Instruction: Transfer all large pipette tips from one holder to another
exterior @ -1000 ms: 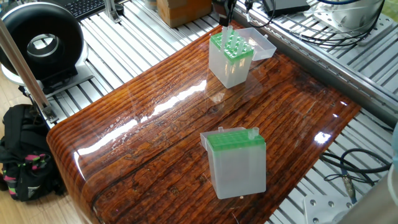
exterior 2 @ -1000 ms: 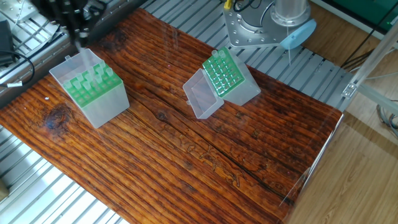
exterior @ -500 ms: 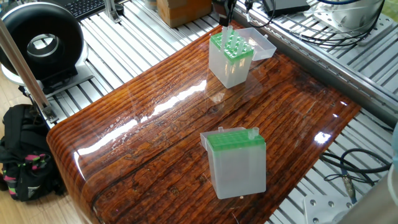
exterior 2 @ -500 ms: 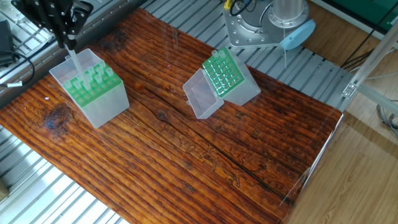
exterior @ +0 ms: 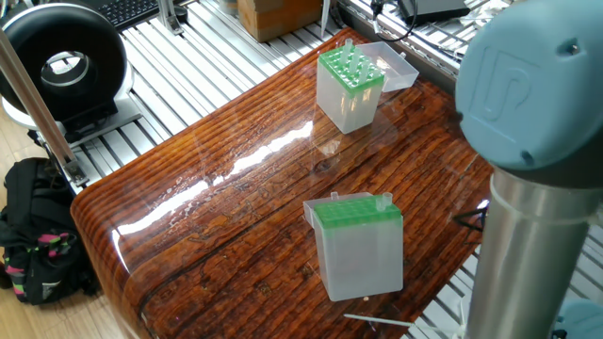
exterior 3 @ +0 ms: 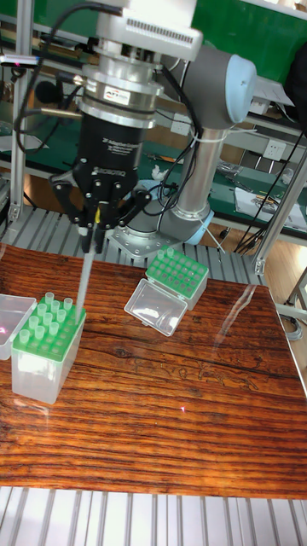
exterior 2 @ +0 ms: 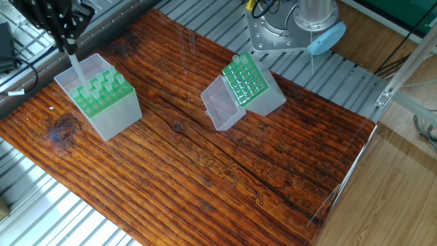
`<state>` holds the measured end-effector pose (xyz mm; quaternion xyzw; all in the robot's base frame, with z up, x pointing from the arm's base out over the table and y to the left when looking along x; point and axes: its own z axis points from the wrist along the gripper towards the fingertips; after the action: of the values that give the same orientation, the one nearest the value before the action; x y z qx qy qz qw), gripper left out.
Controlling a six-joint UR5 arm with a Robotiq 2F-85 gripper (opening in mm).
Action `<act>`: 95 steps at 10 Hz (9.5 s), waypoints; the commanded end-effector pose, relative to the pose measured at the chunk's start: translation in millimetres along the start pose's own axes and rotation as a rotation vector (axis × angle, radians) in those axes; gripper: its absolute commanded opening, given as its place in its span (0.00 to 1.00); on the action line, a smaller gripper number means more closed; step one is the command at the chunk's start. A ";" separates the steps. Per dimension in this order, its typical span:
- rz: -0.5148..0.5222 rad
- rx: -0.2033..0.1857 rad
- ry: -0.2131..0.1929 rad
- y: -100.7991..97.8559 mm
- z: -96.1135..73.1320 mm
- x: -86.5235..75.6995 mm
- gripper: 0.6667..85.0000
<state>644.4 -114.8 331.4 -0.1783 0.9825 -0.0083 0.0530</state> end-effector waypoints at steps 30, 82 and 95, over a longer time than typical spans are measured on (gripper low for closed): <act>-0.057 -0.049 0.054 -11.5 59.9 11.2 0.05; -0.089 0.004 0.118 43.7 31.5 16.7 0.00; -0.181 -0.018 0.044 -26.1 18.2 22.4 0.00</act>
<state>617.1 -131.6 305.8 -0.2533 0.9671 -0.0246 -0.0049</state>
